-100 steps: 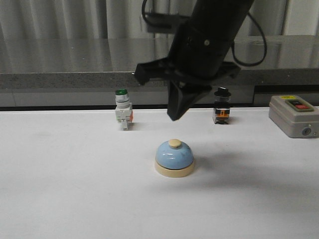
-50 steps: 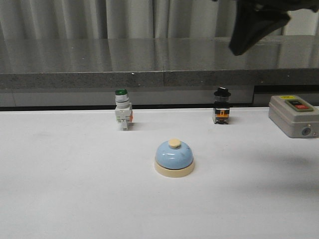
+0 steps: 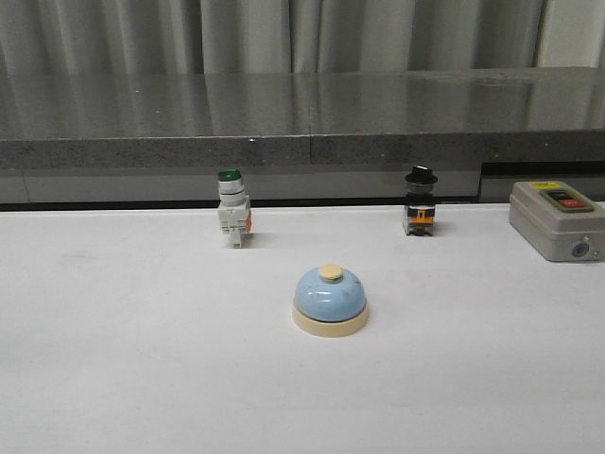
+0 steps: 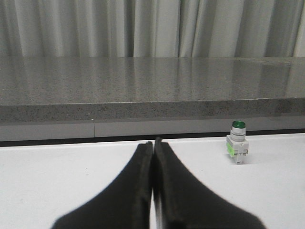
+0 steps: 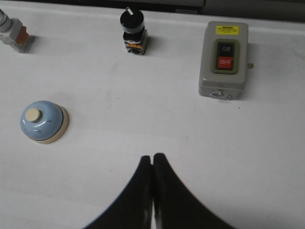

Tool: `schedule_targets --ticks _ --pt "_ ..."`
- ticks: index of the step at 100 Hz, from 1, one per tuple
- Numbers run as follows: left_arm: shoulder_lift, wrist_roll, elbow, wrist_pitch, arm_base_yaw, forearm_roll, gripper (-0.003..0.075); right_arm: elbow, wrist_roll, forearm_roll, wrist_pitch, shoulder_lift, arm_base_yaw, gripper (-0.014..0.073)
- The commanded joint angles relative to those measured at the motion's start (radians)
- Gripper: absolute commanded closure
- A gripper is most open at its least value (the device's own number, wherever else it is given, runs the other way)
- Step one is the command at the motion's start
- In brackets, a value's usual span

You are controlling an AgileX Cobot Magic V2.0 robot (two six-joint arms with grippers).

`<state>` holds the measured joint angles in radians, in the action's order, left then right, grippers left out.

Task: Place and press bell with both arms

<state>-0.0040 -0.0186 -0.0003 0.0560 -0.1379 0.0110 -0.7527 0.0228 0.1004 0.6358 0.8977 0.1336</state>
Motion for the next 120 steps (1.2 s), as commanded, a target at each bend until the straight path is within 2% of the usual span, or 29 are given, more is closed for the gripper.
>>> schedule_targets --ticks 1,21,42,120 --pt "-0.03 -0.006 0.043 -0.084 -0.008 0.0 0.074 0.028 0.005 -0.002 -0.072 -0.103 -0.024 0.0654" --pt "-0.03 -0.006 0.043 -0.084 -0.008 0.0 0.0739 0.13 0.005 -0.002 -0.075 -0.345 -0.028 0.0654" --pt "-0.03 -0.006 0.043 -0.084 -0.008 0.0 0.074 0.159 0.005 -0.002 -0.056 -0.486 -0.028 0.0654" --pt "-0.03 -0.006 0.043 -0.084 -0.008 0.0 0.074 0.192 0.005 -0.015 -0.086 -0.531 -0.028 0.0654"
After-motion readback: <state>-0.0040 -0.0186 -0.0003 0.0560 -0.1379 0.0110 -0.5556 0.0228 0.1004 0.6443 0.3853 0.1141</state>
